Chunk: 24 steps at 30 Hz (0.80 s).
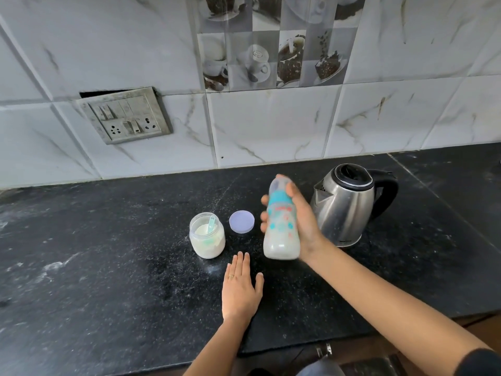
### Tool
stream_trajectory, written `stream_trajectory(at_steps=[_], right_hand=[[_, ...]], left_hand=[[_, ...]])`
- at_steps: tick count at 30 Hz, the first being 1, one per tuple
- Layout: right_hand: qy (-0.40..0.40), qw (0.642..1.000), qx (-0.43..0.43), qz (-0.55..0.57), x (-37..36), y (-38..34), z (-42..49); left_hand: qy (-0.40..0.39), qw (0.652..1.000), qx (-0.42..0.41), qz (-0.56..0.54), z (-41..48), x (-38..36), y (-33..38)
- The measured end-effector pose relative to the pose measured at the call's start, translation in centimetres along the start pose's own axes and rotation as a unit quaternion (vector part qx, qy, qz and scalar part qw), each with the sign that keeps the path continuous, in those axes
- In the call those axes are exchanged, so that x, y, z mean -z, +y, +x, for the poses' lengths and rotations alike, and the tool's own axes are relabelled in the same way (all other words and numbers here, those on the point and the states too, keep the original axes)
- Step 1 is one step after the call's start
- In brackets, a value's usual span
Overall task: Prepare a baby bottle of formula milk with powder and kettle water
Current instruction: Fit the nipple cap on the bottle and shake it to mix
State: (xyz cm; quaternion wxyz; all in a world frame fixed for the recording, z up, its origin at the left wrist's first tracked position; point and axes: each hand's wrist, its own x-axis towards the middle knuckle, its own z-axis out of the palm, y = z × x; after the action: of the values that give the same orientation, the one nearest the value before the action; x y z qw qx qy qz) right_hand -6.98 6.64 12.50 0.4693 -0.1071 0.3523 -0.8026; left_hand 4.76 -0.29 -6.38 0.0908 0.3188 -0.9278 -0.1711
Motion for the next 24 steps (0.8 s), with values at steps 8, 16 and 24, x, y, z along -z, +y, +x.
stream_trajectory(at_steps=[8, 16, 24], right_hand=[[-0.042, 0.999, -0.015, 0.015, 0.2, -0.9, -0.4], [-0.016, 0.996, -0.029, 0.082, -0.2, -0.4, -0.2], [-0.002, 0.991, 0.004, 0.132, -1.4, -2.7, 0.4]], left_hand=[[-0.003, 1.000, 0.002, 0.001, 0.0, 0.0, 0.0], [-0.002, 1.000, 0.002, 0.005, -0.1, 0.0, -0.1], [0.003, 1.000, -0.003, 0.010, -0.1, 0.0, 0.0]])
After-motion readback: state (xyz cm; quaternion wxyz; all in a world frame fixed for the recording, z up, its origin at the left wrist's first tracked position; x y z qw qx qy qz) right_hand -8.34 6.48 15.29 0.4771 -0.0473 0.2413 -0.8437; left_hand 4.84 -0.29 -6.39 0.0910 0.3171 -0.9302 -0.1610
